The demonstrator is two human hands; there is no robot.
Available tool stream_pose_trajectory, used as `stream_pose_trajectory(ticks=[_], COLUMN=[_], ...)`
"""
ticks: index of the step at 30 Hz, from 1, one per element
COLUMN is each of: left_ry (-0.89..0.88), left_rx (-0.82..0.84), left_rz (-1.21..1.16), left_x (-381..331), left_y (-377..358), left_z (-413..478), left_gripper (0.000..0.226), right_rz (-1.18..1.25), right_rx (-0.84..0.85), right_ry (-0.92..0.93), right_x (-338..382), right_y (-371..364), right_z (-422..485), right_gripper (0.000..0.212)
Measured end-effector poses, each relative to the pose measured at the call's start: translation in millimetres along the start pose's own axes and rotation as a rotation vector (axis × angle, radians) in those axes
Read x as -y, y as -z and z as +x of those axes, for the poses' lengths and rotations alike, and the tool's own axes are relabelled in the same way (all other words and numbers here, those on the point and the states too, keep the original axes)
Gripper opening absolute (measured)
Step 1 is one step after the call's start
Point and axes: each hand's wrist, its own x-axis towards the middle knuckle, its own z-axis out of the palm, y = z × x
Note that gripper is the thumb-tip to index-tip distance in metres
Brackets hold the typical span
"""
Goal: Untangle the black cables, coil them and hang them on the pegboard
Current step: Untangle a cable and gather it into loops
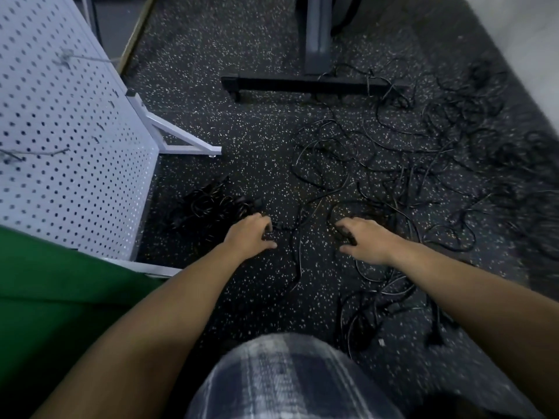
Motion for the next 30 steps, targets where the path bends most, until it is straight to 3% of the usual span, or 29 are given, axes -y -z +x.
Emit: stream_pose_trajectory(ticks=[3, 6, 9, 13, 22, 30], left_ry=[0.005, 0.012, -0.021, -0.018, -0.01, -0.042], left_rx=[0.283, 0.419, 0.393, 0.339, 0.201, 0.161], left_rz=[-0.055, 0.078, 0.159, -0.071, -0.736, -1.075], left_x=[-18, -29, -30, -32, -109, -200], left_y=[-16, -45, -74, -82, -12, 79], left_z=[-12, -33, -52, -60, -28, -14], left_gripper=[0.047, 0.055, 0.043, 0.006, 0.01, 0.011], right_rz=[0.008, 0.027, 0.034, 0.079, 0.203, 0.742], right_rx=[-0.009, -0.018, -0.018, -0.03, -0.083, -0.214], right_ry=[-0.034, -0.052, -0.055, -0.069, -0.018, 0.094], right_x=[-15, -29, -39, -50, -46, -38], right_y=[-11, -24, -35, -42, -47, 8], right_z=[-17, -34, -50, -60, -71, -94], right_gripper=[0.069, 0.069, 0.068, 0.068, 0.056, 0.058])
